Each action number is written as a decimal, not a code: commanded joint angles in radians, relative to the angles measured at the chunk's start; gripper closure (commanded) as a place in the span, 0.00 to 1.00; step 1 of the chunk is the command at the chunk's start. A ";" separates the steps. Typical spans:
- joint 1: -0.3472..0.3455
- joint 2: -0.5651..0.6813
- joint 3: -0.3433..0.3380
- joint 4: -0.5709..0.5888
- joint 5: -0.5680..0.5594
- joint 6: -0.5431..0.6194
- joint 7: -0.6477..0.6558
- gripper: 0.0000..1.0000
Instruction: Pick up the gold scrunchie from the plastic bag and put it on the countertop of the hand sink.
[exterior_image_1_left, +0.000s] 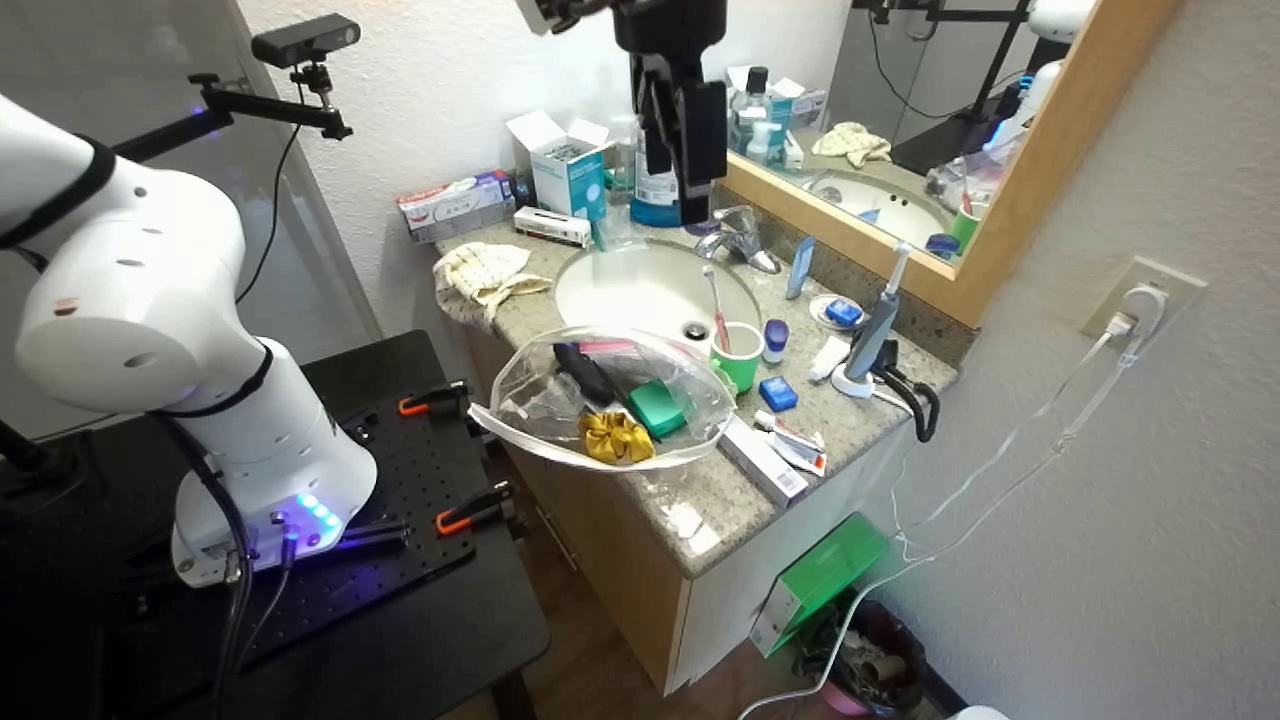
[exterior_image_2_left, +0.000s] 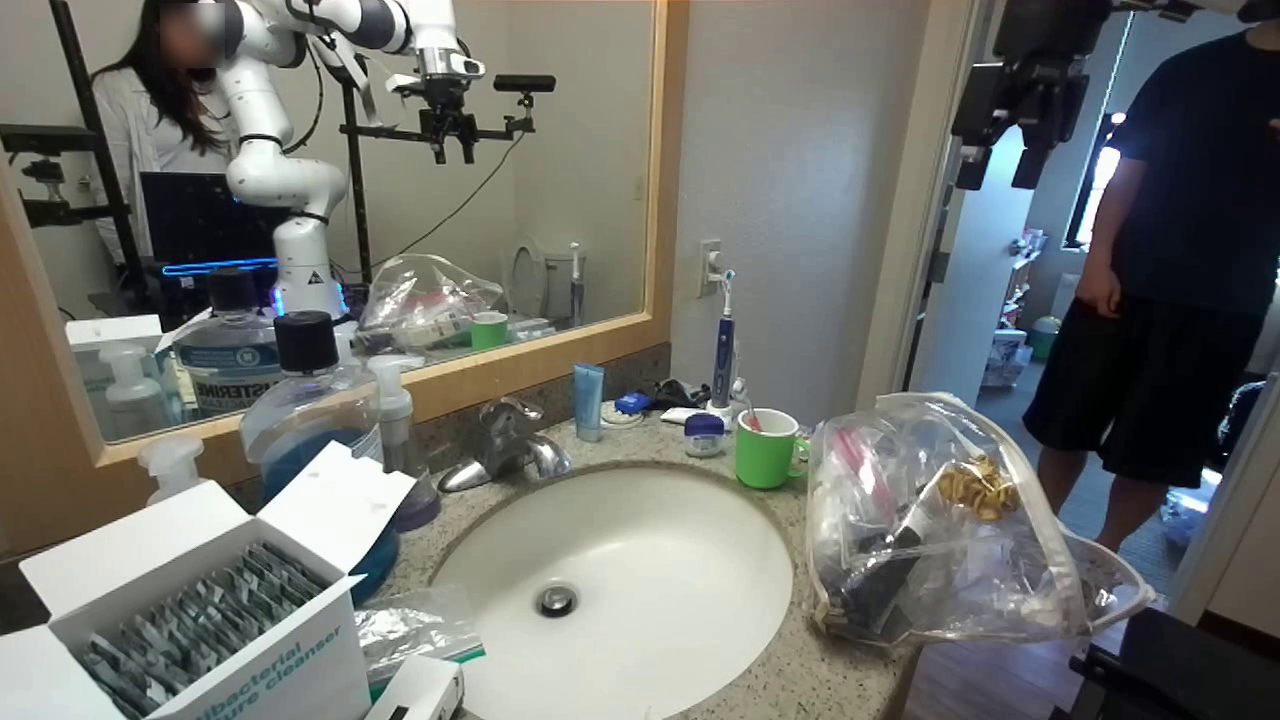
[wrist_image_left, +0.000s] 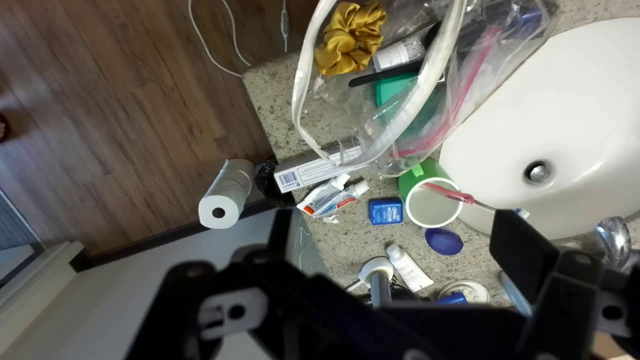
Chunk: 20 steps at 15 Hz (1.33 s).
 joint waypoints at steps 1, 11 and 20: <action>-0.001 -0.004 -0.045 0.005 0.090 -0.029 -0.029 0.00; -0.025 -0.055 -0.116 -0.093 0.239 -0.031 -0.084 0.00; -0.078 -0.056 -0.161 -0.172 0.226 -0.010 -0.116 0.00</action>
